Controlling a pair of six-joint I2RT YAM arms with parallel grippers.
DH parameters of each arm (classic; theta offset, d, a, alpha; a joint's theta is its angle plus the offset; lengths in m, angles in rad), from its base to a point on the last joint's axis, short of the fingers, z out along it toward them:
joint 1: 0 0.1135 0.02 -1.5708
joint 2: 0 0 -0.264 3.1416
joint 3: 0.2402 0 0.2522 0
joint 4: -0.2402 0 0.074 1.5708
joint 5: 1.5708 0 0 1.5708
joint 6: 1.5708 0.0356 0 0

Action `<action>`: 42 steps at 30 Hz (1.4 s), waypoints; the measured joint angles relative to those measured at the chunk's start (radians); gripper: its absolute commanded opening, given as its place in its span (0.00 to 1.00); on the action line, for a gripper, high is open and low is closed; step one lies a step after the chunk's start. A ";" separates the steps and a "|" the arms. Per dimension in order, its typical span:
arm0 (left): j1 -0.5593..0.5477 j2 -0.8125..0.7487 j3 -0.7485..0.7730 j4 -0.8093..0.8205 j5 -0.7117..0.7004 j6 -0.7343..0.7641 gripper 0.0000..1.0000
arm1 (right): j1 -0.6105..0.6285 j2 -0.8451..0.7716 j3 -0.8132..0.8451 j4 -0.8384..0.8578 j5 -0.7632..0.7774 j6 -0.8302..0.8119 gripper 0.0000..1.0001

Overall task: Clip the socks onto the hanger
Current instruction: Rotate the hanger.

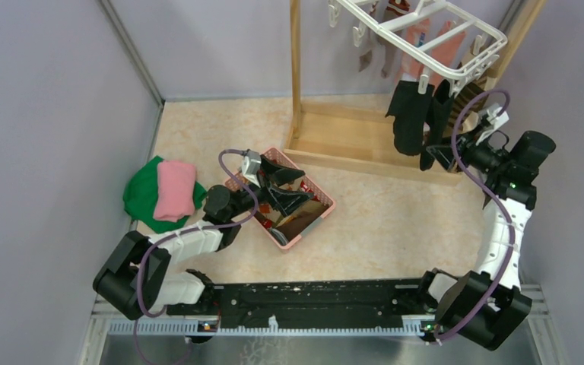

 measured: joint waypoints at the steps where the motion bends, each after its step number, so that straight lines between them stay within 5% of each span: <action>1: 0.000 0.000 0.001 0.001 0.001 -0.002 0.99 | 0.001 0.002 -0.001 0.022 0.006 0.019 0.19; 5: 0.000 0.000 0.002 0.002 0.002 0.002 0.99 | 0.000 0.010 -0.001 0.074 0.044 0.079 0.00; 24: 0.015 -0.003 0.002 -0.002 0.031 0.090 0.99 | -0.230 0.187 0.115 0.211 0.103 0.261 0.00; 42: 0.022 0.002 0.002 -0.001 0.050 0.126 0.99 | -0.237 0.408 0.309 0.230 0.214 0.364 0.00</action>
